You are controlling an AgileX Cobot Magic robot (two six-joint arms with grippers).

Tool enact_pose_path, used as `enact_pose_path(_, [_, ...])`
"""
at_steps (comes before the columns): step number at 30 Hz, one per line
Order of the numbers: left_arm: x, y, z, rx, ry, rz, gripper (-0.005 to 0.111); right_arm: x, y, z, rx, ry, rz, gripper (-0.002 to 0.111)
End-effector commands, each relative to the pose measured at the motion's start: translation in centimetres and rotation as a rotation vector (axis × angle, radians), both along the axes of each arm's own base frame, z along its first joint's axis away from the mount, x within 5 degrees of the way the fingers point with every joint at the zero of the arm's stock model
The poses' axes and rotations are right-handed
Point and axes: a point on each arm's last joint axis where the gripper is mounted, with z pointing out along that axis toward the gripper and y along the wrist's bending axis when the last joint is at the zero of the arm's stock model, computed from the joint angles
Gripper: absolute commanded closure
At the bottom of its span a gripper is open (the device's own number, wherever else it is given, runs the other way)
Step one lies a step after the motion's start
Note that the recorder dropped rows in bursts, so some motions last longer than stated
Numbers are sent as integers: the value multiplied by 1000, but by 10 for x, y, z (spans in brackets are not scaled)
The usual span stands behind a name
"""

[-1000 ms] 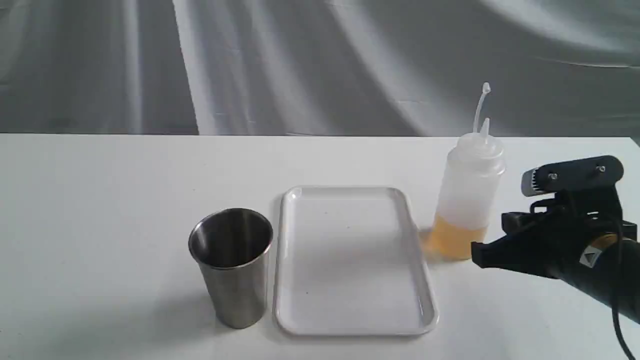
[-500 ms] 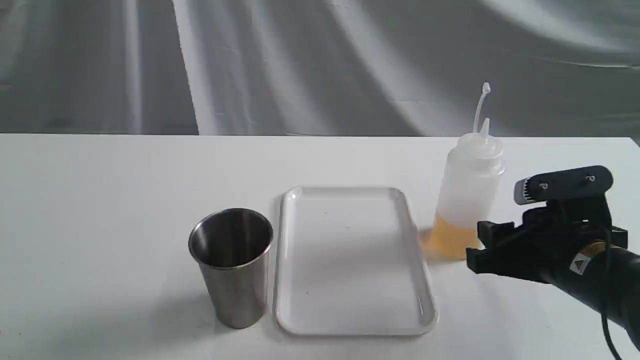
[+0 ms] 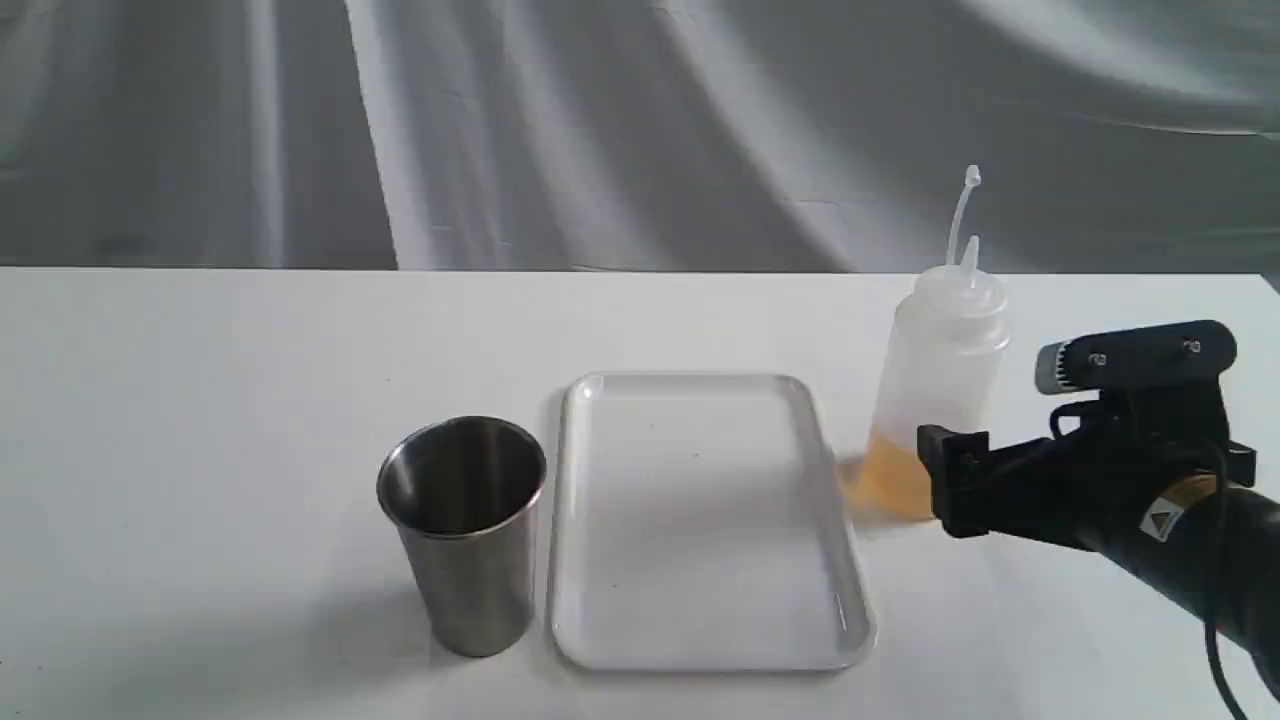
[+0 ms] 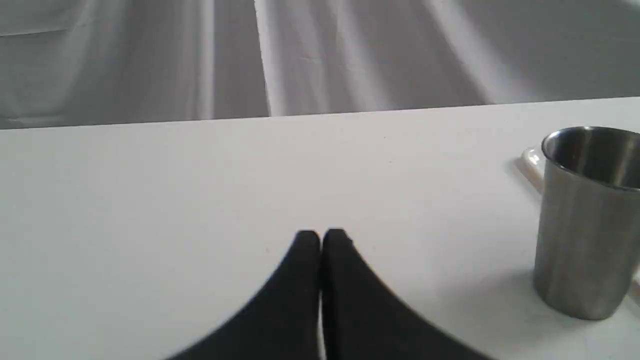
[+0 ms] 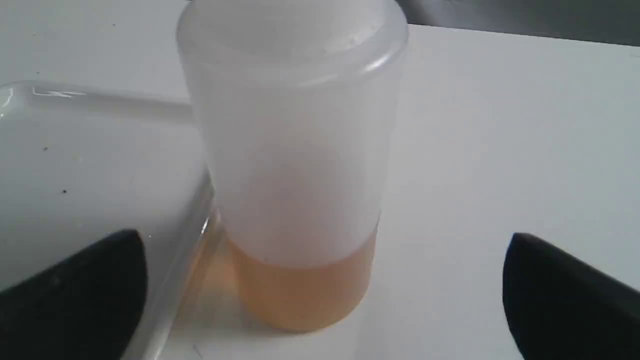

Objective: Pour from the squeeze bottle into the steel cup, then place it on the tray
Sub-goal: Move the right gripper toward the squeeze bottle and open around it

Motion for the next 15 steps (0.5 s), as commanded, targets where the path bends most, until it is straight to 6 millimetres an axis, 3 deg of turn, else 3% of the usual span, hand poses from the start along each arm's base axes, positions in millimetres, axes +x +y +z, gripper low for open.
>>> enact_pose_path(1, [0, 0, -1, -6, -6, 2, 107, -1, 1, 0, 2, -13, 9, 13])
enact_pose_path(9, [0, 0, -1, -4, -6, 2, 107, 1, 1, 1, 8, -14, -3, 13])
enact_pose_path(15, [0, 0, -1, -4, -6, 2, 107, 24, 2, -6, 9, 32, 2, 13])
